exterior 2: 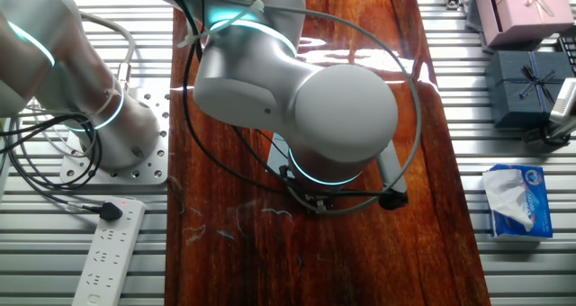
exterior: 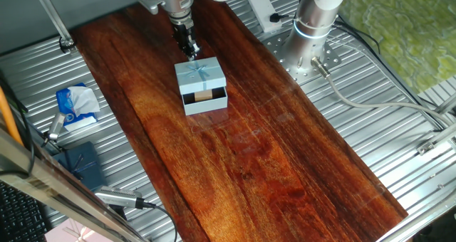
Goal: Slide the outer casing onto the gift box
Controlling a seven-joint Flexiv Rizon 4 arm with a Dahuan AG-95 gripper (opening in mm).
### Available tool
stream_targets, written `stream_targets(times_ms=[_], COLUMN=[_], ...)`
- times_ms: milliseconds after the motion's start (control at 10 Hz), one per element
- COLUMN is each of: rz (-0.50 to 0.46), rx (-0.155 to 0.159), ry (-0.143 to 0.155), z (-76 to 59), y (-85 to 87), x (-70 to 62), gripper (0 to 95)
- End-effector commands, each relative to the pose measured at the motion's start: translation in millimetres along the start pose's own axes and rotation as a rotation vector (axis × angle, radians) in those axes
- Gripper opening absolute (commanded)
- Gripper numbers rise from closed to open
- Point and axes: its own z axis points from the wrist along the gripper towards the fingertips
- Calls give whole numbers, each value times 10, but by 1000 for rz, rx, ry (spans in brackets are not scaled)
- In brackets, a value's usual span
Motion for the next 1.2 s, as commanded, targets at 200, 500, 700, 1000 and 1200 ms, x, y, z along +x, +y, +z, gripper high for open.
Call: stream_targets(times_ms=[200, 500, 700, 1000, 1200], rz=[0, 8, 14, 19, 22], rx=[-5, -6, -5, -4, -3], ry=[11, 16, 18, 26, 32], z=[-59, -74, -69, -81, -90], y=[11, 40, 65, 101, 126], x=[-1, -29, -55, -88, -108], gripper=[0, 0, 0, 0, 0])
